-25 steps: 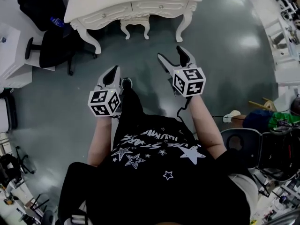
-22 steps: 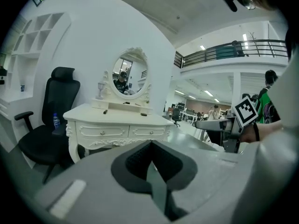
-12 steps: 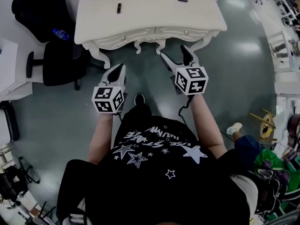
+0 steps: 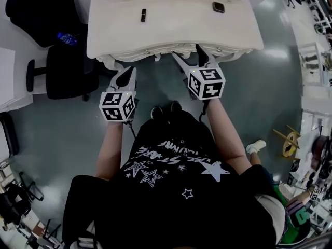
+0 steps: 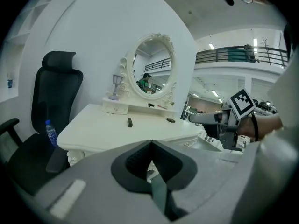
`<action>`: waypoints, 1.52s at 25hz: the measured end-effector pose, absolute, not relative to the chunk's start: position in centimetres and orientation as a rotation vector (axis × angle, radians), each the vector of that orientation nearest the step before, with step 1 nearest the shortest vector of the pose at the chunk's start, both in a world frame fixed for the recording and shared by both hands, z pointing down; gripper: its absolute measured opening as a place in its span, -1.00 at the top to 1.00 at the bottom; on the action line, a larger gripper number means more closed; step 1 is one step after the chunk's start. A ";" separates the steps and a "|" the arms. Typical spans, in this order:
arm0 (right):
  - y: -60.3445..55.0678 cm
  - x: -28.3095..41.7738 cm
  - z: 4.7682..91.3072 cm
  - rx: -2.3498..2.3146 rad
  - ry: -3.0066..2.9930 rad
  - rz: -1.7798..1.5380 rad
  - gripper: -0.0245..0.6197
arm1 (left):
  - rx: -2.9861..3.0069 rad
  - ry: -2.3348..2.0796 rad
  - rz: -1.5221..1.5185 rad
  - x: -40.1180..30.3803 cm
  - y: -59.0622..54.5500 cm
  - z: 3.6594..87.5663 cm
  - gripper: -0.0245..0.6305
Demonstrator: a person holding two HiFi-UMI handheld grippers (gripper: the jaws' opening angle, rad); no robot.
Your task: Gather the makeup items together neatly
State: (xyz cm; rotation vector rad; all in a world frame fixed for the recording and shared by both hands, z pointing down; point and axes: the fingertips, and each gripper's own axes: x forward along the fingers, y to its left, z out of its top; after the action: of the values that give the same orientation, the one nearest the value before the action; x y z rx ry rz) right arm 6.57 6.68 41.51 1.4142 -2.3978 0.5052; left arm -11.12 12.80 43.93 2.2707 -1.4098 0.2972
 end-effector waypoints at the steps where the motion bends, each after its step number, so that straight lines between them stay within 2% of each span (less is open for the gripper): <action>1: 5.8 6.0 41.7 1.407 -2.402 0.512 -0.33 | 2.260 -1.421 0.297 -11.4 12.1 44.0 0.92; 16: -8.2 -2.1 46.0 1.040 -2.504 0.514 -0.28 | 2.079 -1.647 0.301 -14.2 2.2 44.7 0.92; 23: -12.3 -4.0 48.8 0.814 -2.483 0.464 -0.29 | 1.977 -1.738 0.295 -15.3 0.3 45.4 0.92; 30: -14.1 -7.6 51.6 0.784 -2.441 0.512 -0.28 | 1.878 -1.796 0.270 -16.0 -0.8 46.2 0.92; 38: -15.4 -9.8 54.6 0.915 -2.300 0.556 -0.09 | 1.843 -1.789 0.286 -18.8 -1.4 46.8 0.92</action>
State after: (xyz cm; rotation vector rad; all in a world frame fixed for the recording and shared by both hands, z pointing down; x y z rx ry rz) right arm -9.78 -15.35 54.62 0.9148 -2.2996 0.5561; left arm -18.84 -1.39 46.77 1.8431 -1.7891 0.2857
